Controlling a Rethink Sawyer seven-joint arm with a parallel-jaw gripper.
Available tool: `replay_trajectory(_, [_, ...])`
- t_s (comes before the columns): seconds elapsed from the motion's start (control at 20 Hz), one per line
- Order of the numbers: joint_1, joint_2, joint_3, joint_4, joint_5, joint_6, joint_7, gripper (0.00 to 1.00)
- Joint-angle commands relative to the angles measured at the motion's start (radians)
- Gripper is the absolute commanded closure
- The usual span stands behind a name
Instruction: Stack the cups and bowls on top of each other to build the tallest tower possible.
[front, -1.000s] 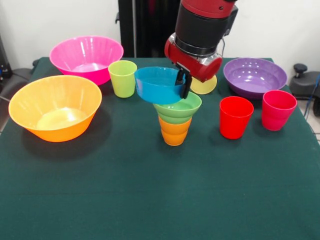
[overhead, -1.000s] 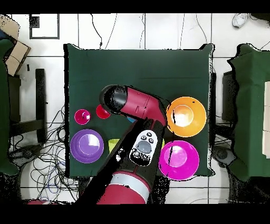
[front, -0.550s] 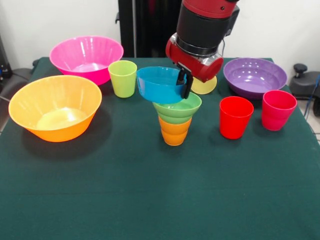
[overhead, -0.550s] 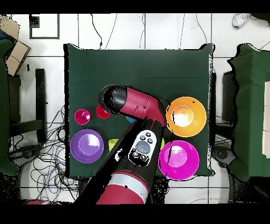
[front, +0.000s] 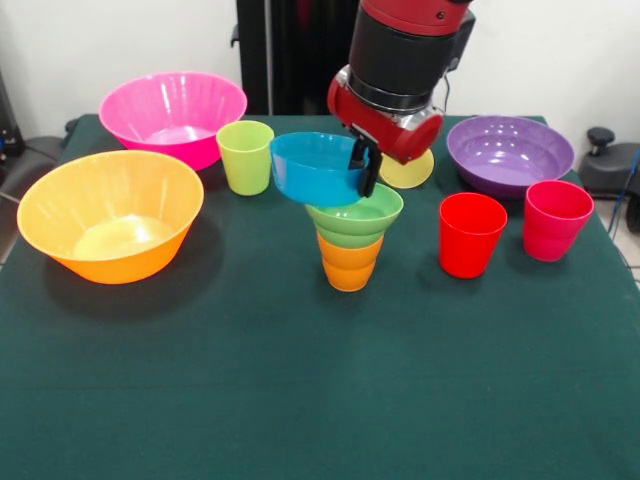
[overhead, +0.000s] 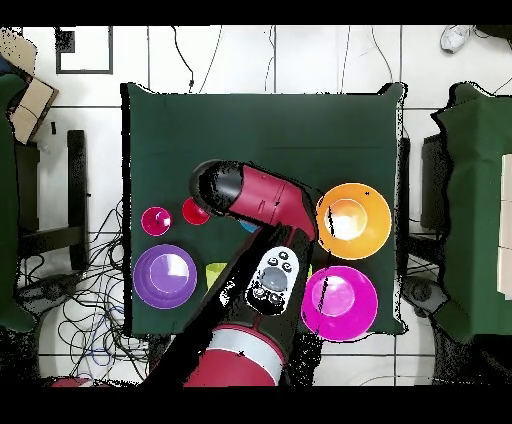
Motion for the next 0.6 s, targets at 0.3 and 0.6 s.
replay_trajectory(0.3, [-0.046, 0.008, 0.056, -0.022, 0.018, 0.059, 0.169, 1.00])
replay_trajectory(0.6, [-0.043, 0.008, 0.052, -0.020, 0.018, 0.055, 0.171, 1.00])
